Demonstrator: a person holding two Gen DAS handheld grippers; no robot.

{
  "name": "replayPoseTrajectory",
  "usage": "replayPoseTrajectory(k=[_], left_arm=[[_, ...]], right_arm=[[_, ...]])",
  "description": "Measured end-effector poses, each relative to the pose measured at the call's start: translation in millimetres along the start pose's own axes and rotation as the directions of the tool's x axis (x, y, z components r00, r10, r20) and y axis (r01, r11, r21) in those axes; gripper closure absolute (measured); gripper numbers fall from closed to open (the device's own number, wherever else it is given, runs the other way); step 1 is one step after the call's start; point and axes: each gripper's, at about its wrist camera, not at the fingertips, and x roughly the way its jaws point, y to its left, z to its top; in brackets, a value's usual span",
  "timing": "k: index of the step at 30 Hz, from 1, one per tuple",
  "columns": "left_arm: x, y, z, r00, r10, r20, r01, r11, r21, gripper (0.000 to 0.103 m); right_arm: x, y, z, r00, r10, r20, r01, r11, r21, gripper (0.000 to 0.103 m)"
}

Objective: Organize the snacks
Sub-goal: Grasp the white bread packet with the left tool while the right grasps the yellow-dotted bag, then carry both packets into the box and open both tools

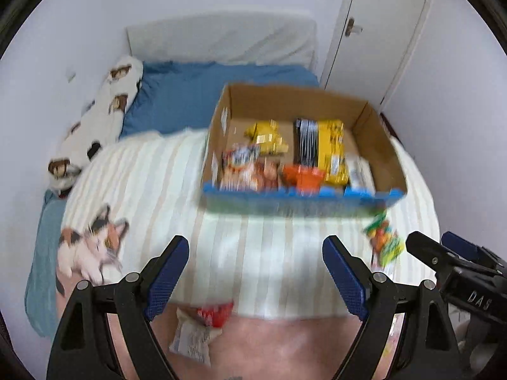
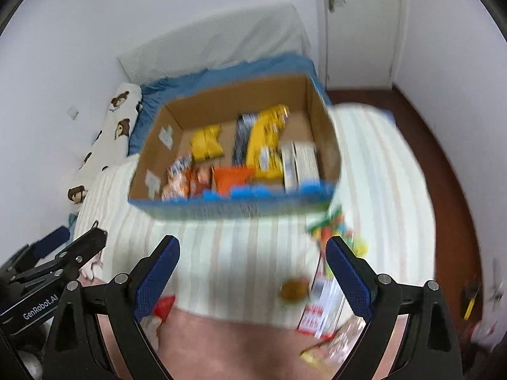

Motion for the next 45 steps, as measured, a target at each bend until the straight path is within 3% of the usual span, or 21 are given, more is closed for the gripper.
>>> replayPoseTrajectory(k=[4,8,13,18,20,21,23,26,29,32,35,37,40,45], left_arm=[[25,13,-39,0.995,0.002,-0.096,-0.005,1.0,-0.029,0.016],[53,26,-77,0.981,0.032,-0.192,-0.041,0.998,-0.045,0.016],[76,40,-104,0.962,0.059,-0.265,-0.083,0.993,-0.079,0.016],[89,58,-119,0.949,0.055,-0.31,-0.103,0.985,-0.141,0.016],[89,67,-123,0.947,0.054,-0.317,-0.111,0.98,-0.164,0.016],[87,72,-124,0.946,0.054,-0.319,-0.115,0.978,-0.175,0.016],[83,83,-126,0.948,0.055,-0.314,-0.122,0.973,-0.197,0.016],[79,103,-129,0.948,0.053,-0.314,-0.132,0.962,-0.238,0.016],[84,115,-130,0.941,0.039,-0.335,-0.131,0.958,-0.257,0.016],[96,113,-131,0.928,0.033,-0.371,-0.116,0.972,-0.203,0.016],[118,104,-139,0.895,0.046,-0.444,-0.111,0.986,-0.121,0.016],[132,107,-146,0.865,0.046,-0.499,-0.133,0.981,-0.141,0.016],[140,121,-154,0.872,-0.02,-0.489,-0.121,0.96,-0.253,0.017],[158,118,-160,0.89,0.034,-0.456,-0.119,0.98,-0.159,0.017]], right_arm=[[26,-38,-43,0.993,0.004,-0.119,0.007,0.996,0.094,0.004],[48,-83,-84,0.974,-0.057,-0.219,0.096,0.98,0.173,0.004],[77,-145,-126,0.947,-0.031,-0.319,0.16,0.908,0.387,0.004],[115,-165,-154,0.925,0.0,-0.38,0.196,0.856,0.478,0.005],[124,-169,-164,0.925,-0.007,-0.38,0.214,0.836,0.505,0.014],[125,-169,-166,0.927,-0.021,-0.375,0.222,0.836,0.501,0.018],[121,-164,-171,0.933,-0.05,-0.355,0.225,0.852,0.473,0.036],[112,-149,-175,0.939,-0.058,-0.339,0.205,0.886,0.415,0.048],[105,-129,-182,0.941,-0.029,-0.336,0.161,0.914,0.372,0.049],[107,-103,-188,0.939,0.001,-0.345,0.115,0.942,0.315,0.05],[116,-78,-194,0.932,0.016,-0.362,0.085,0.962,0.261,0.05],[125,-57,-199,0.928,0.014,-0.373,0.07,0.975,0.21,0.05],[137,-27,-185,0.922,-0.004,-0.386,0.058,0.99,0.129,0.05],[155,0,-184,0.907,-0.015,-0.421,0.046,0.997,0.063,0.047]])
